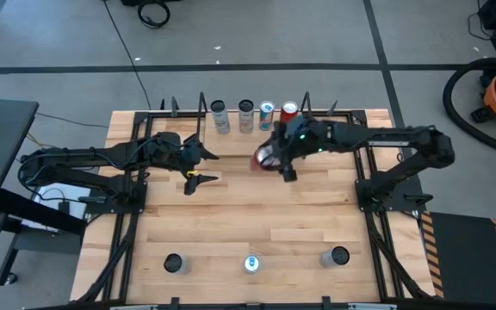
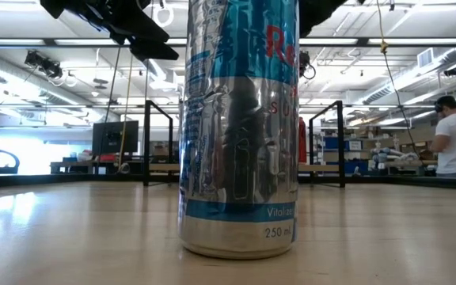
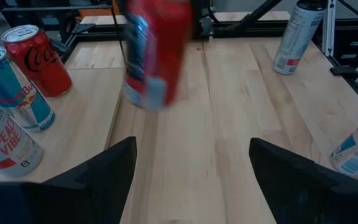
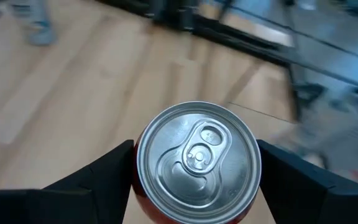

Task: Place canned beverage on shelf
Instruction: Put the red soda can on the shelf aligned with the other red soda can

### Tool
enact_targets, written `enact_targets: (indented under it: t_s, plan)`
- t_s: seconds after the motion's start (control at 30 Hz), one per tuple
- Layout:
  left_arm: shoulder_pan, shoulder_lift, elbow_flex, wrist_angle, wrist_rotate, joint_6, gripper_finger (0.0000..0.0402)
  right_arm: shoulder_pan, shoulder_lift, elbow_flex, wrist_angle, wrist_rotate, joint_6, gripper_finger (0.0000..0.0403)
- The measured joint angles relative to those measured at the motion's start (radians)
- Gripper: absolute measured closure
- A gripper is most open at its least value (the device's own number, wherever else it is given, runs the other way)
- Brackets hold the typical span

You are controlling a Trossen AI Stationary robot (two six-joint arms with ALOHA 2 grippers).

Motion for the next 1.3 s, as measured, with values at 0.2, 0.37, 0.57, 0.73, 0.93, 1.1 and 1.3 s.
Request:
enact_targets:
  t_s: [0.2,0.37,0.57,0.73,0.93,1.1,1.3]
  plan:
    - [0.0,0.0,0.0,0.0,0.0,0.0,0.0088,-0.077,-0.097,0.0,-0.106,0.101,0.057,0.0104]
    - [0.0,0.0,0.0,0.0,0.0,0.001,0.0088,-0.157,-0.124,0.0,-0.144,0.145,0.096,0.0105]
    - [0.0,0.0,0.0,-0.003,0.0,0.001,0.0088,-0.266,-0.111,-0.011,-0.181,0.098,0.118,0.0105]
    - [0.0,0.0,0.0,-0.004,0.0,0.002,0.0088,-0.317,-0.115,-0.109,-0.142,0.033,0.137,0.0105]
    - [0.0,0.0,0.0,-0.008,0.0,0.002,0.0088,-0.339,-0.116,-0.208,-0.022,0.03,0.141,0.0105]
    - [0.0,0.0,0.0,-0.01,0.0,0.002,0.0088,-0.377,-0.12,-0.251,0.003,0.014,0.145,0.0105]
    - [0.0,0.0,0.0,-0.01,0.0,0.001,0.0088,-0.414,-0.121,-0.297,0.045,0.001,0.156,0.0105]
